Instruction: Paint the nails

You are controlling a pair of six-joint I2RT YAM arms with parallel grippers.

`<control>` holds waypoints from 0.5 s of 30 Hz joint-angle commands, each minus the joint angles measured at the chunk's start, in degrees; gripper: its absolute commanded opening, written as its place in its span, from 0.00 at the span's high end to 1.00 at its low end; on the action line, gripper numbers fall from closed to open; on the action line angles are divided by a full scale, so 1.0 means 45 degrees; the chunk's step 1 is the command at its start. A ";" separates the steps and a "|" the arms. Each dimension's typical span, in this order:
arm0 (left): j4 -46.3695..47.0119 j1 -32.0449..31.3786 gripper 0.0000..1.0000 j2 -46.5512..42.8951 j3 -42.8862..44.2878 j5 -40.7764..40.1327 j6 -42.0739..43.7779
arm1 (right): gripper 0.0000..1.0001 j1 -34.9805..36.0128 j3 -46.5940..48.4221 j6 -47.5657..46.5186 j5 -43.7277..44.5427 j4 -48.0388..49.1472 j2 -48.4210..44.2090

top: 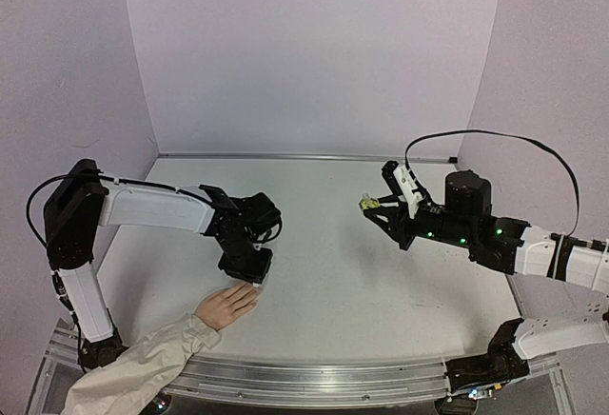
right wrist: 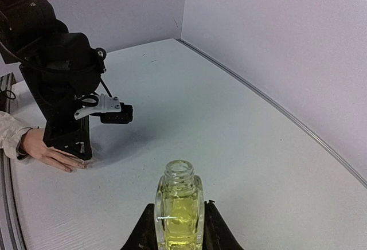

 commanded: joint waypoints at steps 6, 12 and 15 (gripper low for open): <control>-0.0138 -0.0045 1.00 0.0147 0.0716 -0.0166 0.0228 | 1.00 0.0014 0.0187 -0.0014 -0.0026 0.0711 -0.0002; -0.0134 -0.0049 1.00 0.0310 0.0805 -0.0157 0.0301 | 1.00 0.0004 0.0187 -0.0033 0.0009 0.0711 -0.0003; -0.0136 -0.0041 1.00 0.0343 0.0888 -0.0166 0.0360 | 1.00 0.0004 0.0187 -0.0033 0.0033 0.0711 0.0012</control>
